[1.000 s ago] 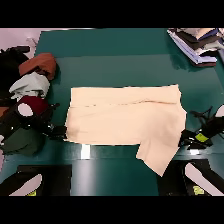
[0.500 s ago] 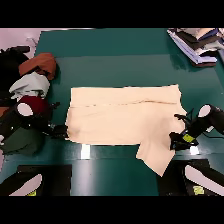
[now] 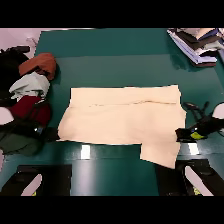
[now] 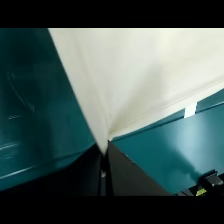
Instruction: Fold the shirts.
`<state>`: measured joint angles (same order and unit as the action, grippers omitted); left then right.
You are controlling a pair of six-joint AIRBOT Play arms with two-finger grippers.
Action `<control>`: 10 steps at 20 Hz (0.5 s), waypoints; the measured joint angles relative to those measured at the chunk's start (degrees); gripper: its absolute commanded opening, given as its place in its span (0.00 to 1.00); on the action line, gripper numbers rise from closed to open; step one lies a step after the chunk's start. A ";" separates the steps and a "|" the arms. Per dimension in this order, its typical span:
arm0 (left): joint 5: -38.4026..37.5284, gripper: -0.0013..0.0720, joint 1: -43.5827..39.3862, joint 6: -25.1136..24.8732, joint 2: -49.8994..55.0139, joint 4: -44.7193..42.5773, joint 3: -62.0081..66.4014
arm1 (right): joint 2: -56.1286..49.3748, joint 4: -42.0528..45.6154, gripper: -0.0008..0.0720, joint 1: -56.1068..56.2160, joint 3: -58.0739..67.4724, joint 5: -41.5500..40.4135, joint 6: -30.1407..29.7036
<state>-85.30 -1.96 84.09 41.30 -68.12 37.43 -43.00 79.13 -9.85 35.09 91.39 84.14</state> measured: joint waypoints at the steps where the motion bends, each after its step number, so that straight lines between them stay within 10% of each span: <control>1: -1.79 0.05 0.00 0.68 -2.36 -0.48 0.02 | 2.29 0.17 0.03 0.02 1.14 1.11 0.33; 10: 15.08 0.05 -0.02 0.92 -1.73 -1.33 3.06 | -2.99 4.02 0.03 0.13 17.25 -2.45 -0.48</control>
<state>-70.22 -1.98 85.01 39.57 -69.45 40.49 -46.00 83.15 -9.72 52.34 88.95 83.66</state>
